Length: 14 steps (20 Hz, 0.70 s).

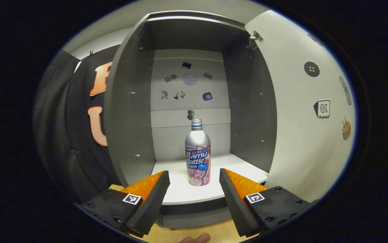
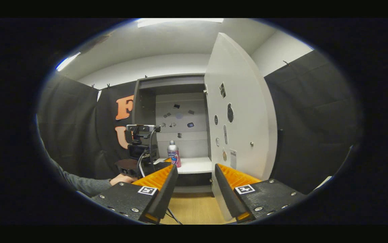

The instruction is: Open the cabinet door with the right hand, grasp the bottle in the cabinet with the left hand and place it on the coaster, then close the cabinet door with the right hand.

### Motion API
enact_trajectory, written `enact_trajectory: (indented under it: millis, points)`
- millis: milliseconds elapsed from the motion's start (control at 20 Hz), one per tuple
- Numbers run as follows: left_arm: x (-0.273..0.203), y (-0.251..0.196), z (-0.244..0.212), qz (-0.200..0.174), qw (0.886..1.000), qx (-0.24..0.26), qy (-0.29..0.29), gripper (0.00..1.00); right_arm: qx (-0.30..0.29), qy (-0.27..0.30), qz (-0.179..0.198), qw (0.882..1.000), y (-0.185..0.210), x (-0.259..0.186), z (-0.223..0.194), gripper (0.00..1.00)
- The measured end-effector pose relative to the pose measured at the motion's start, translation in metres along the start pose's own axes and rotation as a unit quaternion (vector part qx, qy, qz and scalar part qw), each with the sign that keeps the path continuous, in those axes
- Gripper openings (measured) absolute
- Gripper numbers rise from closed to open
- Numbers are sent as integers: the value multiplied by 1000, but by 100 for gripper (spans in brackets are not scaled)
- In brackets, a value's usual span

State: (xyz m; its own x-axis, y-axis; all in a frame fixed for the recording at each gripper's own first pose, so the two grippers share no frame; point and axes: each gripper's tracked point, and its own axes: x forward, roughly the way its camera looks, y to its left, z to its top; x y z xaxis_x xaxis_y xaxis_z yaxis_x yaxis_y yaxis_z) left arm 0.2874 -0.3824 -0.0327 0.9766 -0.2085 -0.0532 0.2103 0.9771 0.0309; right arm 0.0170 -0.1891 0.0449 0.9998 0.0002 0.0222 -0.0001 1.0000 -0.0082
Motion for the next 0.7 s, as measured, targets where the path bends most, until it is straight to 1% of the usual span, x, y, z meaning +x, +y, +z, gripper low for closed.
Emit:
enact_trajectory:
  millis: [100, 200, 300, 550, 700]
  points:
    - [30, -4, -7, -7, 1000, -2, 5, 96, -5, 5, -7, 1000, 1, 13, 0, 72]
    - [54, -5, -11, -10, 1000, 0, 6, 97, -6, 16, -23, 1000, -1, 20, -4, 76]
    - [74, -5, -11, -9, 1000, 6, 6, 96, -2, 24, -34, 999, -1, 26, -7, 77]
    - [114, -6, -8, -13, 1000, 5, -2, 96, -2, 51, -61, 997, -3, 38, -21, 77]
    - [127, -9, -5, -13, 1000, 10, -7, 96, -4, 60, -65, 996, 1, 40, -26, 76]
